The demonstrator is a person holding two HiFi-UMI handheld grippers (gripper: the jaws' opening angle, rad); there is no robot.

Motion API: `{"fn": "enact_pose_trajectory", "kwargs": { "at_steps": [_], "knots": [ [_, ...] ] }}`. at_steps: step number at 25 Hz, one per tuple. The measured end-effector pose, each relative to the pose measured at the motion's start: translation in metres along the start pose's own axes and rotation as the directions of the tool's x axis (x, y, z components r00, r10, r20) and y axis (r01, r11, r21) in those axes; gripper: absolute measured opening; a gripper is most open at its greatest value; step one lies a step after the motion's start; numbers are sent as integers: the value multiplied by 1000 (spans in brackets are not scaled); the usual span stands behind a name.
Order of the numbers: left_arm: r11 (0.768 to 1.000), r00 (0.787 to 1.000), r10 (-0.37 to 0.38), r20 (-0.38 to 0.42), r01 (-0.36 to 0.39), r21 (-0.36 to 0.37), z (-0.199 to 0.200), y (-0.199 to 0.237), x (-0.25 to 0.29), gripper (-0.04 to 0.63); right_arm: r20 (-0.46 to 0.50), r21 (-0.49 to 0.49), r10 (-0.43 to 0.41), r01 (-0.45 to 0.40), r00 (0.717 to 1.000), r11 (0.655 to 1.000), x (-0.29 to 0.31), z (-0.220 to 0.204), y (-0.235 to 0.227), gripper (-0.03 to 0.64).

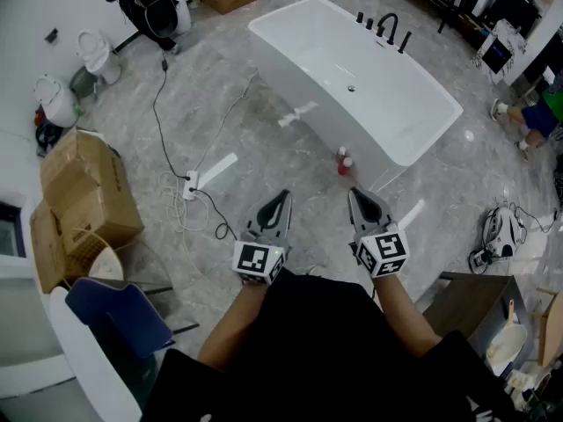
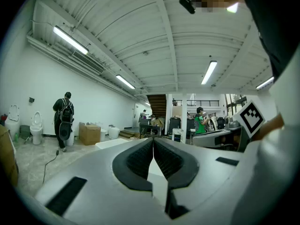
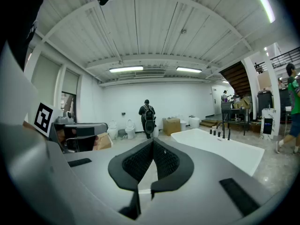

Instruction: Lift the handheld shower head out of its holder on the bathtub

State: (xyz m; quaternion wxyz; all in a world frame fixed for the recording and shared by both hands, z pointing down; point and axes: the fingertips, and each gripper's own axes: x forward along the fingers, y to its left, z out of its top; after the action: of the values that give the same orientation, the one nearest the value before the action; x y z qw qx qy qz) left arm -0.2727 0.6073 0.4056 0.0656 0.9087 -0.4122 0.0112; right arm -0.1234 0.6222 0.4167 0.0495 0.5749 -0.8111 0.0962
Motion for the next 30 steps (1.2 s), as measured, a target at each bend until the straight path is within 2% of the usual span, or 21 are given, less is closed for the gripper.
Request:
{"fn": "enact_pose_trajectory", "kwargs": {
  "at_steps": [3,17,25,26,27,28,30],
  "knots": [
    [1000,1000,-9,15,9,17,0,-5,-2,3,1,-1,-1,1,1000,1000,-5,-2,1,-3],
    [1000,1000,-31,-6,31,3,-5,-31,14,5,2,44,-3,3,1000,999,-22,-11,-32,-2],
    [998,997,-67,-23,67,-15,-11,-45,26,7,6,68,-52,51,999,996,-30,-9,-62,12],
    [997,997,-68,-31,68,-23,-12,-45,27,44,0,73,-53,52,999,996,-30,-9,-65,74],
    [997,997,-70,-42,68,-35,-13,-45,29,125,-6,81,-56,56,998,995,-29,-10,-68,180],
    [997,996,-70,-54,67,-45,-15,-44,31,182,-12,86,-62,63,998,994,-28,-11,-71,226],
    [997,996,-62,-64,59,-53,-16,-41,32,238,-21,90,-74,76,997,993,-27,-13,-73,239]
  ]
}}
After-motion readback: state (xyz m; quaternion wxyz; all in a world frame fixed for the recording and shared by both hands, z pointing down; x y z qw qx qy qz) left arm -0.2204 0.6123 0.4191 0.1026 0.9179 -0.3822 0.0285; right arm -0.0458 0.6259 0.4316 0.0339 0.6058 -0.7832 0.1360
